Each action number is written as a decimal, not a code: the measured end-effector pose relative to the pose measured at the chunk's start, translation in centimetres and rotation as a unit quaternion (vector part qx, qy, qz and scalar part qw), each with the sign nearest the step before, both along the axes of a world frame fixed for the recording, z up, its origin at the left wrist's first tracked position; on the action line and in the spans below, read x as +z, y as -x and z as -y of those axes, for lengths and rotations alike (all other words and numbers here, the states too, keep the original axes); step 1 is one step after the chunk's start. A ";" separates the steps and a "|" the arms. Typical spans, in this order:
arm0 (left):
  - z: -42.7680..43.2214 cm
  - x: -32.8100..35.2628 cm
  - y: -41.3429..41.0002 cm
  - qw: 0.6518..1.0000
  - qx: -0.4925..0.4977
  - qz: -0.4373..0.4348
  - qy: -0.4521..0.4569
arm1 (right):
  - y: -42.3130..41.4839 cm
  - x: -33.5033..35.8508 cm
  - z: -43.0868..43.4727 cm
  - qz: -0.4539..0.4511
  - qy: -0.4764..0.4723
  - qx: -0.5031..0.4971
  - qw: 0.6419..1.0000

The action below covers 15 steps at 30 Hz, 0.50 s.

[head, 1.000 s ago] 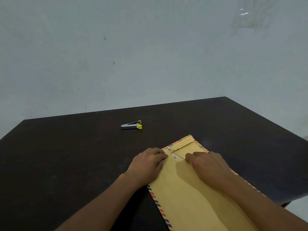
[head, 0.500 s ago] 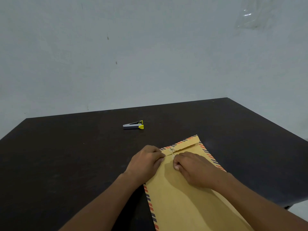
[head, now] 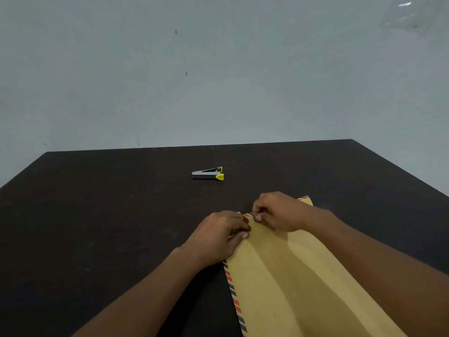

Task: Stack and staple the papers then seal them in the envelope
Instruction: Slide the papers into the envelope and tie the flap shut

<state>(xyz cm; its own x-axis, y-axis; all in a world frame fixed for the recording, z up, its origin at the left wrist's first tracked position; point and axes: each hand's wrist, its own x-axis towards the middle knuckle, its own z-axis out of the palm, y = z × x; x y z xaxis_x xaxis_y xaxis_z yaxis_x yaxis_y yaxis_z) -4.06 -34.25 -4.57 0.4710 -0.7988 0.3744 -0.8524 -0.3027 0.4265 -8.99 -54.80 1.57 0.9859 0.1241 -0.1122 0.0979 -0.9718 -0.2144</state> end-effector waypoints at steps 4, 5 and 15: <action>0.0 0.6 -0.1 1.000 0.000 0.009 -0.018 | -1.5 0.8 0.5 -0.033 -0.001 0.001 0.999; 0.0 0.6 -0.1 1.000 0.002 0.007 -0.017 | -1.7 0.9 0.8 -0.030 -0.006 -0.004 1.000; 0.4 1.1 -0.1 0.999 0.024 -0.011 -0.038 | -1.5 -0.1 1.8 0.035 -0.059 -0.015 0.998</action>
<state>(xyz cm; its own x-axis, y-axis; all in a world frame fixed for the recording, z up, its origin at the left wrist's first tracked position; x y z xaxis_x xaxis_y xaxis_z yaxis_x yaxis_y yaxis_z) -3.97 -34.65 -3.42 0.5164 -0.8010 0.3029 -0.8268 -0.3742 0.4200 -7.53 -56.59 1.51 0.9942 0.1036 -0.0294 0.0888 -0.9430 -0.3206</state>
